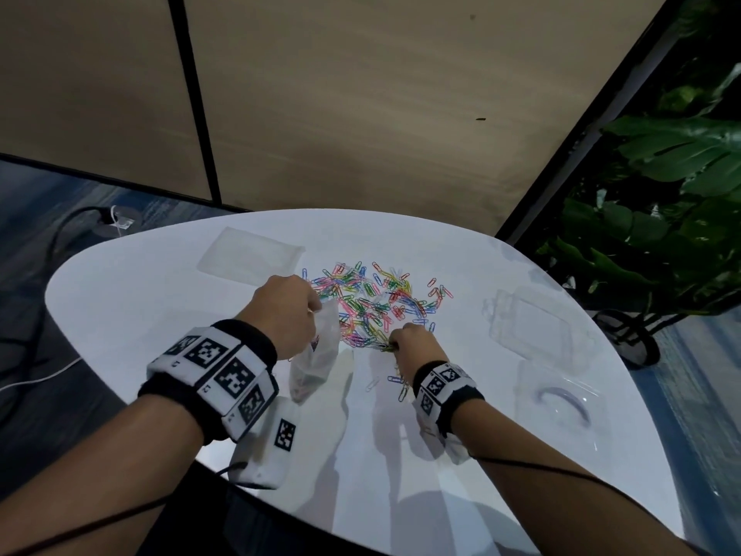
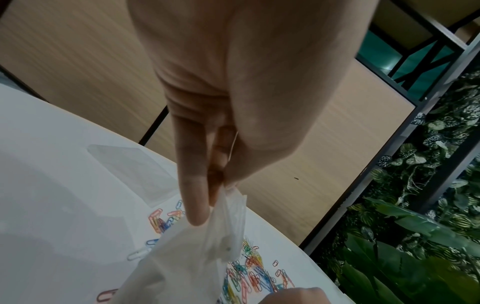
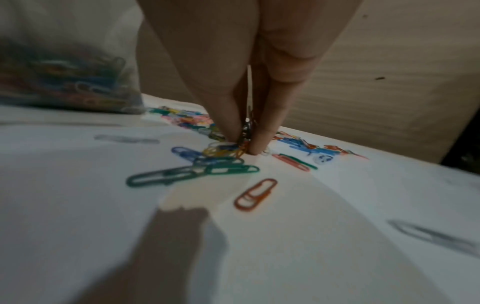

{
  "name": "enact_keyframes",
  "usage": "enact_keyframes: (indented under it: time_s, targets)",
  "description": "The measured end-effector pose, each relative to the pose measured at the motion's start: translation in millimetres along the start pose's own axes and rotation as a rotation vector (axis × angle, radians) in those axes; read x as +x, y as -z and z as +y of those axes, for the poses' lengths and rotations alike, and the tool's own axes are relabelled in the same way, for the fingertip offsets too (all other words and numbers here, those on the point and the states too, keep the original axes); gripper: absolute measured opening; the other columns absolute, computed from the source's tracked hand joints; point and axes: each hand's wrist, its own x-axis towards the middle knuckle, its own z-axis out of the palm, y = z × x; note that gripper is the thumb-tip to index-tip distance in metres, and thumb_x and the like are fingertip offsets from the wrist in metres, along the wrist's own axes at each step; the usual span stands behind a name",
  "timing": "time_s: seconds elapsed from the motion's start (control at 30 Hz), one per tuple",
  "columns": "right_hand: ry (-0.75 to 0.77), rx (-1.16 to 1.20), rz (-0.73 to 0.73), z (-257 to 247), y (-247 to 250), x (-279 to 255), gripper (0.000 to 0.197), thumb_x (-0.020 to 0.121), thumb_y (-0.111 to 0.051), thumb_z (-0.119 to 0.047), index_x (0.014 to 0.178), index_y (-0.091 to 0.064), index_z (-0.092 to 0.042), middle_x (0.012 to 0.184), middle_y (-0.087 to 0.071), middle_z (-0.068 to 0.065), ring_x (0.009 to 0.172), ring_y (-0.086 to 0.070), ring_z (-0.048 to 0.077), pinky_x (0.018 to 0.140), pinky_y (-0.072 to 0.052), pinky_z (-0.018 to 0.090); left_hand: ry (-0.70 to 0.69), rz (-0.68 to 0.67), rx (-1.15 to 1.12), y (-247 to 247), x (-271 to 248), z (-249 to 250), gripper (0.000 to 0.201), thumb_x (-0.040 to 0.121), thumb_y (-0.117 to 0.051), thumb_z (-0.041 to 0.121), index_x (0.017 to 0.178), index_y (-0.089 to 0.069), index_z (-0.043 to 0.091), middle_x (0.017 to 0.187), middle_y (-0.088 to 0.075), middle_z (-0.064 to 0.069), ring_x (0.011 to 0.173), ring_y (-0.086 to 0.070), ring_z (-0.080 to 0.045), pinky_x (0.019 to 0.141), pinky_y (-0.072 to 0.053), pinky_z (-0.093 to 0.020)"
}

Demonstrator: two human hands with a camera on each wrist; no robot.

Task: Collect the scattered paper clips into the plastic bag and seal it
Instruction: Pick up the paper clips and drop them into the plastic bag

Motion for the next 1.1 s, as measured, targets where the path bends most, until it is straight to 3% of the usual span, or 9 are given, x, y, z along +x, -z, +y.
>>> enact_keyframes:
  time_s: [0.13,0.23,0.33,0.43,0.57,0.73,0.9,1.0,1.1]
  targets:
    - [-0.314,0.535,0.063,25.2,13.1,-1.0,0.008,0.085,-0.071,-0.013,0.090,-0.078,-0.014,0.089,-0.075,0.006,0.082,-0.072,0.021,0.082,-0.058,0.027,-0.017,-0.021,0.026,-3.5,-0.5,4.9,0.036,0.092,-0.054,0.002,0.124,-0.069,0.010,0.116,-0.069,-0.018,0.099,-0.071,-0.036,0.093,-0.058,-0.041]
    - [-0.485,1.112,-0.015,36.1,27.7,-5.4,0.007,0.078,-0.078,-0.006,0.079,-0.075,-0.012,0.083,-0.075,0.013,0.072,-0.074,0.023,0.082,-0.060,0.033,-0.022,-0.033,0.039,-5.4,-1.2,9.7,0.036,0.092,-0.054,0.002,0.124,-0.068,0.009,0.114,-0.069,-0.017,0.097,-0.071,-0.035,0.092,-0.058,-0.040]
    - [-0.423,1.600,-0.064,22.2,51.0,-14.2,0.006,0.082,-0.072,0.003,0.088,-0.071,0.002,0.082,-0.072,0.016,0.069,-0.073,0.019,0.071,-0.061,0.026,-0.040,-0.051,0.047,-8.4,-1.6,17.0,0.034,0.092,-0.052,0.000,0.121,-0.069,0.007,0.113,-0.069,-0.018,0.098,-0.070,-0.034,0.091,-0.058,-0.039]
    - [-0.274,1.781,-0.231,-8.1,70.5,-27.9,0.008,0.088,-0.066,0.000,0.094,-0.067,0.005,0.083,-0.071,0.012,0.079,-0.070,0.015,0.071,-0.058,0.018,-0.055,-0.059,0.051,-13.2,-1.9,22.3,0.030,0.091,-0.051,0.000,0.113,-0.072,0.005,0.108,-0.069,-0.016,0.093,-0.071,-0.033,0.081,-0.060,-0.035]
    - [-0.233,1.772,-0.381,-43.9,70.6,-41.9,0.009,0.092,-0.056,0.007,0.095,-0.064,0.005,0.089,-0.070,0.017,0.084,-0.071,0.021,0.074,-0.059,0.020,-0.067,-0.048,0.028,-18.4,-1.4,25.5,0.027,0.090,-0.055,0.002,0.110,-0.073,0.007,0.104,-0.070,-0.015,0.093,-0.071,-0.032,0.087,-0.060,-0.039]
    - [-0.167,1.413,-0.163,-57.6,62.7,-50.0,0.023,0.083,-0.067,0.007,0.107,-0.067,0.006,0.070,-0.070,0.008,0.070,-0.071,0.022,0.077,-0.061,0.029,-0.089,-0.063,-0.004,-20.1,-2.2,26.4,0.026,0.086,-0.052,-0.001,0.085,-0.077,0.006,0.084,-0.071,-0.015,0.086,-0.071,-0.033,0.085,-0.060,-0.041]
    - [-0.082,1.014,-0.067,-64.8,63.0,-48.5,0.021,0.086,-0.062,-0.006,0.103,-0.074,-0.008,0.084,-0.074,0.011,0.080,-0.072,0.027,0.078,-0.061,0.038,-0.115,-0.089,-0.009,-19.8,-6.1,26.4,0.029,0.085,-0.051,-0.002,0.071,-0.074,0.010,0.071,-0.067,-0.010,0.085,-0.070,-0.031,0.091,-0.056,-0.041]
    - [0.021,0.775,-0.070,-68.8,67.1,-50.6,0.035,0.082,-0.058,0.002,0.109,-0.073,-0.013,0.097,-0.075,0.005,0.091,-0.070,0.023,0.083,-0.058,0.035,-0.106,-0.077,-0.001,-18.3,-6.3,25.3,0.032,0.086,-0.052,-0.003,0.066,-0.070,0.012,0.074,-0.068,-0.011,0.086,-0.070,-0.032,0.089,-0.056,-0.040]
    - [0.168,0.610,-0.023,-67.3,77.0,-54.3,0.029,0.079,-0.060,0.002,0.091,-0.079,-0.015,0.094,-0.076,0.000,0.090,-0.069,0.016,0.084,-0.054,0.026,-0.085,-0.069,0.010,-16.9,-5.3,24.0,0.038,0.084,-0.053,-0.004,0.051,-0.054,0.014,0.067,-0.057,-0.007,0.082,-0.070,-0.035,0.078,-0.059,-0.036]
